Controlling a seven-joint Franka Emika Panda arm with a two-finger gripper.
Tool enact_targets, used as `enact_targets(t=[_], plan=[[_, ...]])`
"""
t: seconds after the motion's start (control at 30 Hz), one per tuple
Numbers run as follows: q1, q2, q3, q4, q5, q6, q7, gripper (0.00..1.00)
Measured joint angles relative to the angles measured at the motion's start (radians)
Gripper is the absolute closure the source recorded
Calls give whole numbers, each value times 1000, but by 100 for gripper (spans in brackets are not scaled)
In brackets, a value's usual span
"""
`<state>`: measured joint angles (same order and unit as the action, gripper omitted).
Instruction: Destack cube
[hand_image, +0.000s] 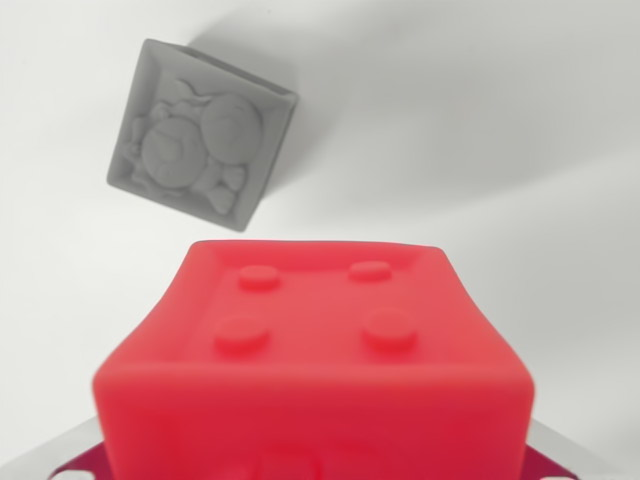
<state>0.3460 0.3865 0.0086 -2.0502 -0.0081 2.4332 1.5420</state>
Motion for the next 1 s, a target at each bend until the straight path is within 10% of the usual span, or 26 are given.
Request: enact_targets(t=[1.0], plan=[[-13,-55,0,-142,0,85,-235,100]])
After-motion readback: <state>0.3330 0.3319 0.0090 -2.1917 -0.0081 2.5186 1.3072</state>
